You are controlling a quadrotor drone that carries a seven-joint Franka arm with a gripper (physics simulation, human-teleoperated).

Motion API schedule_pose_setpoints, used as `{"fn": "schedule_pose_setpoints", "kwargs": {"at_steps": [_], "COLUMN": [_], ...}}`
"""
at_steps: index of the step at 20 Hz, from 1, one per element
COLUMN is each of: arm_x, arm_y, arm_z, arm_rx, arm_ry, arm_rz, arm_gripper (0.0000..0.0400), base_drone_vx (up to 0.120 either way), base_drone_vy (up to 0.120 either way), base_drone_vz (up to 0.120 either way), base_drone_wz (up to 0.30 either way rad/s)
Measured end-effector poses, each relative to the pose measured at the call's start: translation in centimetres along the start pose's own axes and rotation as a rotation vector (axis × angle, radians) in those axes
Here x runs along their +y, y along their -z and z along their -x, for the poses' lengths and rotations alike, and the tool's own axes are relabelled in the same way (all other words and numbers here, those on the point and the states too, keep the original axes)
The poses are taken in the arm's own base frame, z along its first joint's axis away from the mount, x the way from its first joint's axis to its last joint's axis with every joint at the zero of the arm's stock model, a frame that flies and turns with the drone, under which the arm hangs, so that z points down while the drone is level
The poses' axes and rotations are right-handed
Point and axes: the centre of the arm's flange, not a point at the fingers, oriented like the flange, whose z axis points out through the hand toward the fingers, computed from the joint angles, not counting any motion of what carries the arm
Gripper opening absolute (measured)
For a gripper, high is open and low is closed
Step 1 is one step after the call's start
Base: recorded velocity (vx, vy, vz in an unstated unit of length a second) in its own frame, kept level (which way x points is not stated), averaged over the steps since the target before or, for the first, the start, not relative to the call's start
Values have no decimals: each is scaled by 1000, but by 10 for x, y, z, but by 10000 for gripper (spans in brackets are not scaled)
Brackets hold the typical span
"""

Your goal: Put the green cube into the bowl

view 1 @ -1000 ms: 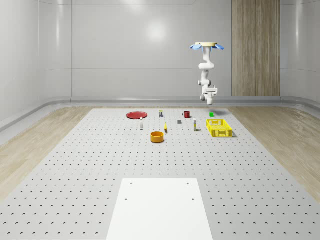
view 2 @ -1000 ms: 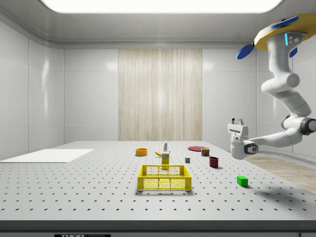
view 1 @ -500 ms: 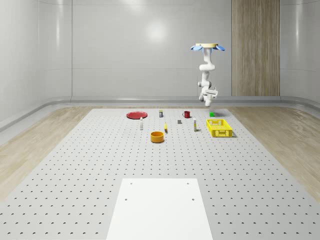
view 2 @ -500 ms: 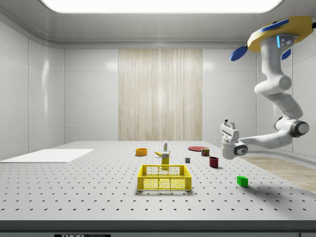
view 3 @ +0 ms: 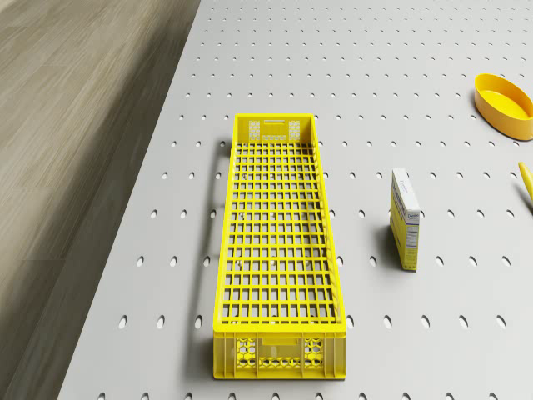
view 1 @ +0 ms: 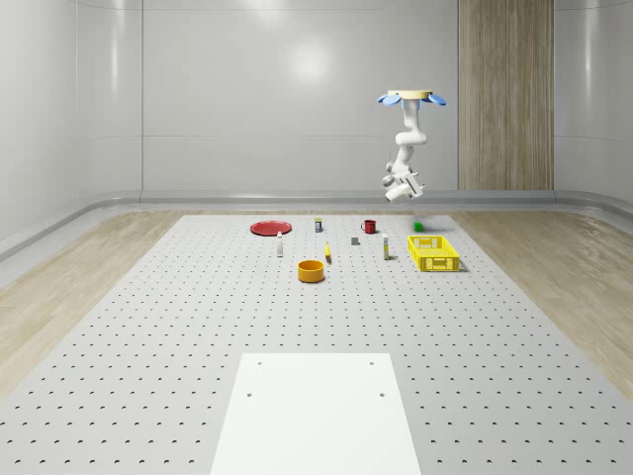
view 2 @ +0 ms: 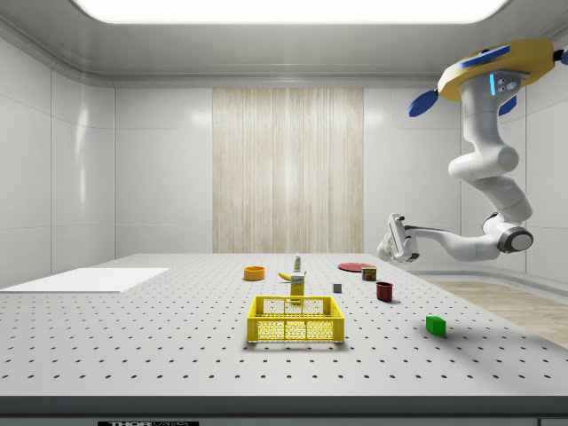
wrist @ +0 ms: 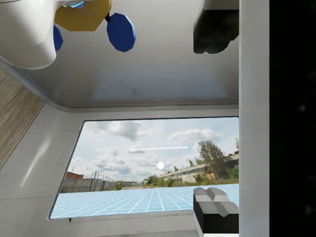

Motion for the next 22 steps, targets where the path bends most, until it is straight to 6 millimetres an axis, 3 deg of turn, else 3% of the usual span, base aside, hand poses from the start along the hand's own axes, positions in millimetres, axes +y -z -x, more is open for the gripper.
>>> {"fn": "schedule_pose_setpoints", "kwargs": {"at_steps": [2, 5, 10, 15, 22], "arm_x": [-23, -52, -68, -68, -65], "arm_y": [-6, -34, -87, -115, -128], "arm_z": [24, 53, 71, 72, 70], "arm_rx": [239, 596, 1018, 1218, 1319], "arm_ry": [7, 18, 33, 44, 51], "arm_rz": [240, 599, 1022, 1218, 1315], "arm_gripper": [400, 400, 400, 400, 400], "base_drone_vx": [0, 0, 0, 0, -114], "base_drone_vy": [0, 0, 0, 0, 29], "base_drone_vz": [-120, -120, -120, -120, -120], "base_drone_wz": [0, 0, 0, 0, 0]}}
